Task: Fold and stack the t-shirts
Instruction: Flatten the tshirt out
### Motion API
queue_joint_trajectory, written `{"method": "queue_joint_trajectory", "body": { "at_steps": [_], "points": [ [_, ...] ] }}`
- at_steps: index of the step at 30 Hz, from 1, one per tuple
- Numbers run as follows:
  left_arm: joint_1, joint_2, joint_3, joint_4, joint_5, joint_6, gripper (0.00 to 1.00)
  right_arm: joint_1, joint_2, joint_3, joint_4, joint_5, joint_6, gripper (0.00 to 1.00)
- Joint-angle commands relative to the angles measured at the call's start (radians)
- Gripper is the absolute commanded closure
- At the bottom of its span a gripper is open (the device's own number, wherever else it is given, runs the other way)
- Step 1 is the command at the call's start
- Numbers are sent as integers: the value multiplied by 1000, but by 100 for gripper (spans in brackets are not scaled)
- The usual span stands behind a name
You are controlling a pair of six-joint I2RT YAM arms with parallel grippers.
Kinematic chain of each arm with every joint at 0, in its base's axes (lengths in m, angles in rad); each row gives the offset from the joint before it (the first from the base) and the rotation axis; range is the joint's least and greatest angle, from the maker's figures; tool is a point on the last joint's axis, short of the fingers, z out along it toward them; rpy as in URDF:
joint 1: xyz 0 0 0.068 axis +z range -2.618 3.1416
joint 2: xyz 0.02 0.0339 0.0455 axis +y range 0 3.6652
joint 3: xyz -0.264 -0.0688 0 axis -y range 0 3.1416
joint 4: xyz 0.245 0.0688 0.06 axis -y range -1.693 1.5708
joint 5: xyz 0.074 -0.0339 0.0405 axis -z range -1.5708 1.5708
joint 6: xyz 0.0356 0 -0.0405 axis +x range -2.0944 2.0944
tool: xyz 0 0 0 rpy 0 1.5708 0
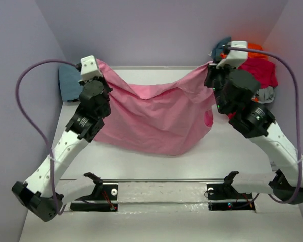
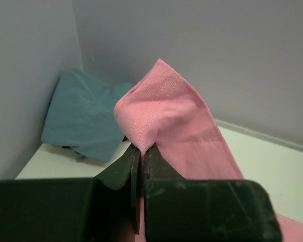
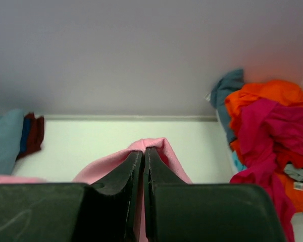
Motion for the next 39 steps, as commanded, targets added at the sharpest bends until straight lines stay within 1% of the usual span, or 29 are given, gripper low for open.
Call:
{"method": "queue_joint_trajectory", "body": {
  "at_steps": [1,2,3,5,6,8,9,10,11,13,15,17,18,19,20,24,28,29,32,33,34,35,36,39],
  "points": [
    [39,93,-44,45,54,-141,94,-50,78,8,-106,-89,167,93],
    [39,110,-51,37,76,-154,94,-97,94,-4,-149,-117,224,93],
    [63,139,-71,36,86,-174,94,-125,112,-9,-174,-167,253,93],
    [82,162,-93,37,114,-197,94,-179,159,-27,-211,-224,302,93],
    [103,183,-117,48,141,-201,94,-225,169,-61,-211,-276,331,93],
    [124,228,-136,55,172,-220,94,-277,202,-87,-203,-316,359,93],
    [135,228,-136,55,182,-224,94,-277,218,-95,-206,-332,365,93],
    [144,264,-140,54,191,-231,94,-308,238,-97,-212,-355,373,93],
    [161,284,-140,55,206,-238,94,-322,282,-97,-214,-370,376,93],
    [175,357,-125,49,221,-250,94,-371,336,-72,-231,-433,390,93],
    [186,403,-114,51,244,-260,94,-392,394,-43,-251,-477,394,93],
    [197,482,-84,48,269,-275,94,-421,475,-25,-245,-529,402,93],
    [207,540,-47,31,284,-287,94,-441,530,23,-255,-569,422,93],
    [207,571,-24,31,284,-293,94,-441,560,23,-255,-583,422,93],
    [207,628,-4,17,300,-298,94,-457,587,63,-271,-591,433,93],
    [227,748,122,-7,315,-306,94,-483,745,179,-300,-632,445,93],
    [266,886,258,-59,349,-312,94,-520,890,351,-359,-652,459,93],
    [278,907,322,-79,358,-307,94,-535,943,426,-376,-669,462,93],
    [287,998,453,-105,369,-294,94,-564,1029,552,-421,-682,477,93],
    [298,1024,490,-148,369,-295,94,-564,1058,648,-441,-692,479,93],
    [310,1047,525,-164,378,-301,94,-578,1109,688,-474,-698,490,93],
    [310,1085,582,-175,387,-303,94,-589,1126,724,-482,-718,499,93],
    [319,1101,600,-184,401,-306,94,-598,1141,761,-487,-724,509,93],
    [338,1156,685,-216,419,-307,94,-625,1181,798,-496,-737,534,93]
  ]
}}
